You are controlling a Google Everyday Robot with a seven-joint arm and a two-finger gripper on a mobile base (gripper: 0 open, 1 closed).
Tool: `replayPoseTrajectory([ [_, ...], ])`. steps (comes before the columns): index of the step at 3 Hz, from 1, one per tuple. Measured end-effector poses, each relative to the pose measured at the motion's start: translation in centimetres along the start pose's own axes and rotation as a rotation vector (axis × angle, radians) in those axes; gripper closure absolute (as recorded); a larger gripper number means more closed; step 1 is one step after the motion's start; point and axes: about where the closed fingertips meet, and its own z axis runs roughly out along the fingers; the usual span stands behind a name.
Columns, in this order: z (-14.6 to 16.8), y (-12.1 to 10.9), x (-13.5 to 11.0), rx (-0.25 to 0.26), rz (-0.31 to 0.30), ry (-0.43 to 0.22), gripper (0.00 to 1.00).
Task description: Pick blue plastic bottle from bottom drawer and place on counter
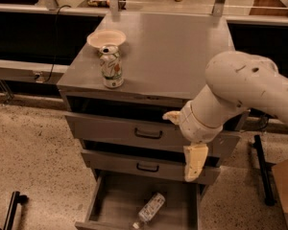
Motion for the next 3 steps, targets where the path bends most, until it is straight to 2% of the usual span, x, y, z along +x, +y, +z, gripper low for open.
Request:
replayPoseTrajectory([
  [1, 3.5, 1.8, 1.0, 0.008, -0.145, 0.097, 0.00],
  [2, 4.6, 1.2, 1.0, 0.048, -0.218, 0.105, 0.00],
  [3, 4.7, 1.6, 0.2, 0.006, -0.245, 0.150, 0.00],
])
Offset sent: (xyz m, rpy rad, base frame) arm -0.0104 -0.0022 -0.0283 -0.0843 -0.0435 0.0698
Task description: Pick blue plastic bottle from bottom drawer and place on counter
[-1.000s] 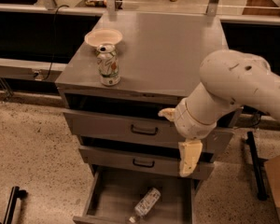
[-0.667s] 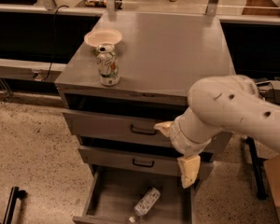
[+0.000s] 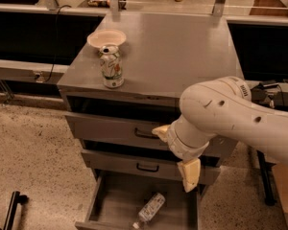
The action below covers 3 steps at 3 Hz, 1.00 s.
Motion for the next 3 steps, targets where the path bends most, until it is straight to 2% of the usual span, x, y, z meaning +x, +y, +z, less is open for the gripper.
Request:
replayPoseTrajectory([
  [1, 3.9, 1.7, -0.4, -0.047, -0.067, -0.024, 0.00],
  [2, 8.8, 4.4, -0.6, -0.001, -0.164, -0.101, 0.00],
  [3, 8.7, 3.9, 1.2, 0.093, -0.198, -0.081, 0.00],
])
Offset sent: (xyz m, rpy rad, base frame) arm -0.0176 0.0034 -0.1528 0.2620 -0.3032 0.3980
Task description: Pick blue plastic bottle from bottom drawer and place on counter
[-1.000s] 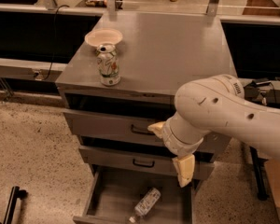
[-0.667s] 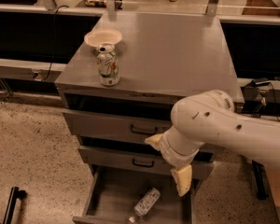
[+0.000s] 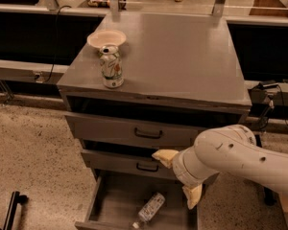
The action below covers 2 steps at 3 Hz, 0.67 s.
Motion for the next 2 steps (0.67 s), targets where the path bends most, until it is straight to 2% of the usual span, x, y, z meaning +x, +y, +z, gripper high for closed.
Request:
replayPoseTrajectory([
  [1, 2.4, 0.3, -0.5, -0.103, -0.029, -0.014, 0.00],
  [2, 8.9, 2.9, -0.2, -0.184, -0.089, -0.070, 0.00],
])
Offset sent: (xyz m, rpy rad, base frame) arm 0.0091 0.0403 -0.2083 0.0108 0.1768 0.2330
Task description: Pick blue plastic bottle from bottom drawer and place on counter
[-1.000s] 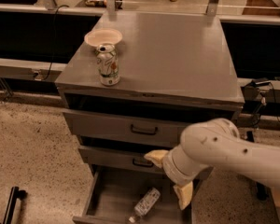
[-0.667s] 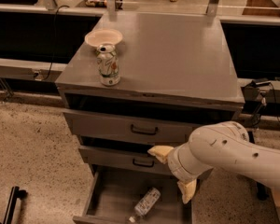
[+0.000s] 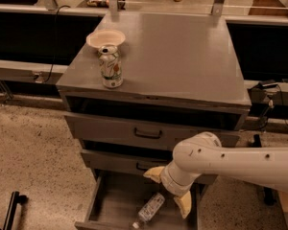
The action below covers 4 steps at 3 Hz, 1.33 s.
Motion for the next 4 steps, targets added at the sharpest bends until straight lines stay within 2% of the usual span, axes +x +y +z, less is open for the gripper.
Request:
replayPoseTrajectory([
  [1, 7.5, 1.0, 0.5, 0.050, -0.048, -0.060, 0.00],
  [2, 13.9, 1.1, 0.7, 0.134, -0.088, -0.113, 0.00],
  [3, 16.0, 1.8, -0.3, 0.131, -0.080, -0.151, 0.00],
  [4, 15.6, 1.8, -0.8, 0.117, -0.096, -0.134, 0.00],
])
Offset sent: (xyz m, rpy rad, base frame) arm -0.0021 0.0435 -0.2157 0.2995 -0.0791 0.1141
